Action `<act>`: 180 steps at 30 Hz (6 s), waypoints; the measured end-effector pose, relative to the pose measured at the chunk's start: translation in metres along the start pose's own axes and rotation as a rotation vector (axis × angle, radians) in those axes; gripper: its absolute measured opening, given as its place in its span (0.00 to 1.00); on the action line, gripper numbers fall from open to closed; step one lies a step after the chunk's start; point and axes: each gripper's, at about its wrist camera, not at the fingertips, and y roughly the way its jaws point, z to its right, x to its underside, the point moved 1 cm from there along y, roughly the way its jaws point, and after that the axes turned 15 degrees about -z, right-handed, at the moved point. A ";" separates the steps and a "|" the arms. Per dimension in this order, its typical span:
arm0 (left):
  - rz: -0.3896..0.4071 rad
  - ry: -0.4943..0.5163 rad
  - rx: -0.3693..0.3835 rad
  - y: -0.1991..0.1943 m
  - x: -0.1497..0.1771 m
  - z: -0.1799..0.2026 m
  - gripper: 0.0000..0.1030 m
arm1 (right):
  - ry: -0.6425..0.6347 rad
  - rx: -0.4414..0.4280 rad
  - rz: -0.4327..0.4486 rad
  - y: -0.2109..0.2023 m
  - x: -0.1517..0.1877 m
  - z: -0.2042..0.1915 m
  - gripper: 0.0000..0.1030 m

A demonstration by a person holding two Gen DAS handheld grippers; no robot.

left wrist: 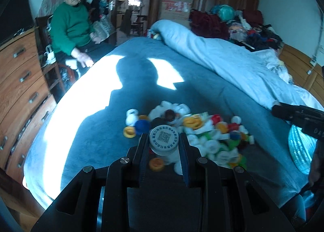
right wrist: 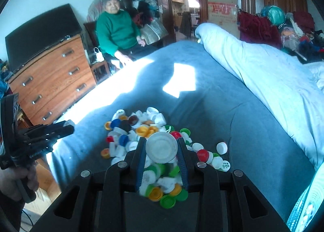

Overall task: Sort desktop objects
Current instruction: 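Carry both held white caps over the blue basket, then open both grippers to drop the white caps into the basket, then move both grippers back to the pile of caps, then grasp a white cap with the left gripper while the right grasps another white cap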

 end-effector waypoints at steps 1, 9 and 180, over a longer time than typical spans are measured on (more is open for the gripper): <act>0.004 0.014 0.007 -0.005 0.000 0.008 0.24 | 0.001 0.000 0.004 -0.003 0.002 -0.001 0.31; 0.028 0.110 0.059 -0.031 -0.009 0.076 0.24 | 0.027 0.031 0.044 -0.043 0.021 0.011 0.31; -0.448 0.069 0.200 0.292 -0.199 0.120 0.25 | 0.333 -0.158 -0.398 0.221 -0.073 0.246 0.35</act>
